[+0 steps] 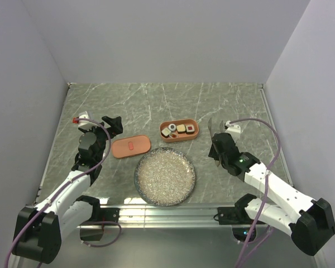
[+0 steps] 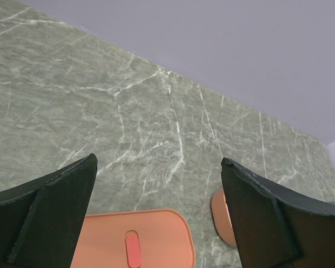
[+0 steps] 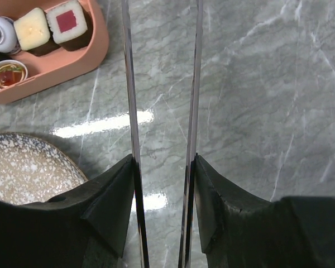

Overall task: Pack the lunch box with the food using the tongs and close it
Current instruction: Put down the clamp

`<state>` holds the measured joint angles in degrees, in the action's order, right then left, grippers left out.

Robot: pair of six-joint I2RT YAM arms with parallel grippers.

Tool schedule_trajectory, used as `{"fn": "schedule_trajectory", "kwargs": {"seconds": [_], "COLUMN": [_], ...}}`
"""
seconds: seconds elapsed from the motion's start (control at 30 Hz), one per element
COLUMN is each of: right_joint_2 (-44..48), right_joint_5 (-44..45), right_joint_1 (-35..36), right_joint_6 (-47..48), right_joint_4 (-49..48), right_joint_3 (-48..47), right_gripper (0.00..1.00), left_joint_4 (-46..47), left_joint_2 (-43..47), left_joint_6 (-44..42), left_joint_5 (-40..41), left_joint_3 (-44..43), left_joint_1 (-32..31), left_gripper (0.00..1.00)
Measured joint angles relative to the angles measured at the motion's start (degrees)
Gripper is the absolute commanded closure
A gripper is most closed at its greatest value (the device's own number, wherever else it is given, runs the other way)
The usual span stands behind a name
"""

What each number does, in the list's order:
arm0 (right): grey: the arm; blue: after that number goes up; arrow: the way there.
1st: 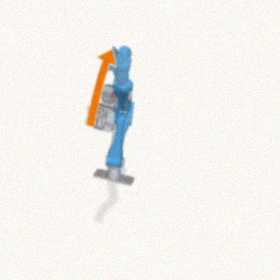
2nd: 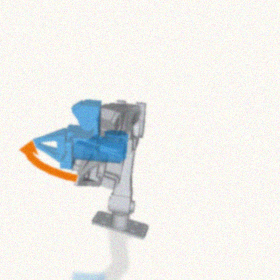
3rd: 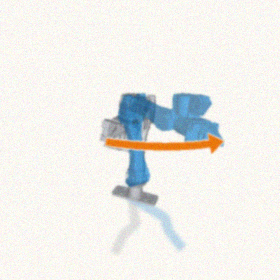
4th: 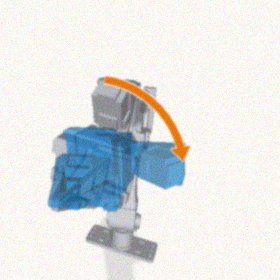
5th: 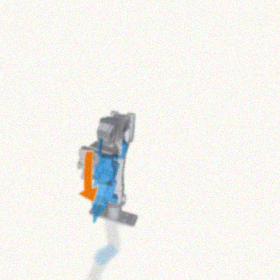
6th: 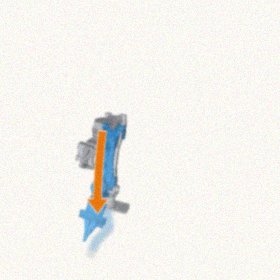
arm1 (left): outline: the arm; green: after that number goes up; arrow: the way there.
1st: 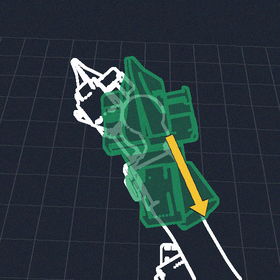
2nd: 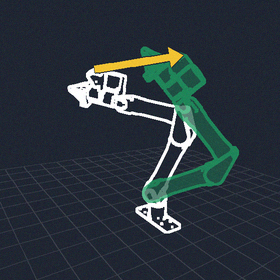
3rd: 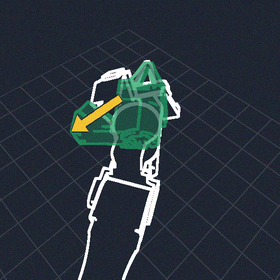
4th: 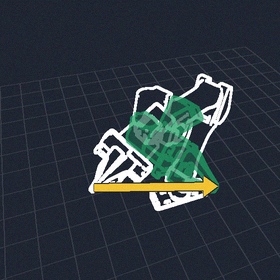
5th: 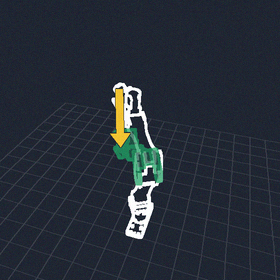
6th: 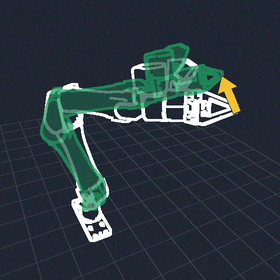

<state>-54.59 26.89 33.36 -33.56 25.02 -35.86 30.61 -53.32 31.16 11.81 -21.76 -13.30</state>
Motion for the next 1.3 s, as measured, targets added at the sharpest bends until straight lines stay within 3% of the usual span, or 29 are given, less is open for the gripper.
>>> {"fn": "schedule_trajectory", "kwargs": {"seconds": [0.57,1.07,1.3], "right_joint_2": [-6.5,-17.7,-16.8], "right_joint_5": [-2.0,-1.6,-1.4], "right_joint_1": [0.7,11.8,12.4], "right_joint_6": [-6.2,-15.8,-17.5], "right_joint_4": [1.6,9.8,10.6], "right_joint_3": [2.6,2.2,2.2], "right_gripper": [0.49,0.49,0.45], "left_joint_4": [0.0,0.0,0.0], "left_joint_2": [1.1,1.0,1.0], "left_joint_6": [0.0,0.0,0.0], "left_joint_5": [0.0,0.0,0.0], "left_joint_3": [0.0,0.0,0.0], "left_joint_1": [0.0,0.0,0.0], "left_gripper": [0.01,0.01,0.01]}}
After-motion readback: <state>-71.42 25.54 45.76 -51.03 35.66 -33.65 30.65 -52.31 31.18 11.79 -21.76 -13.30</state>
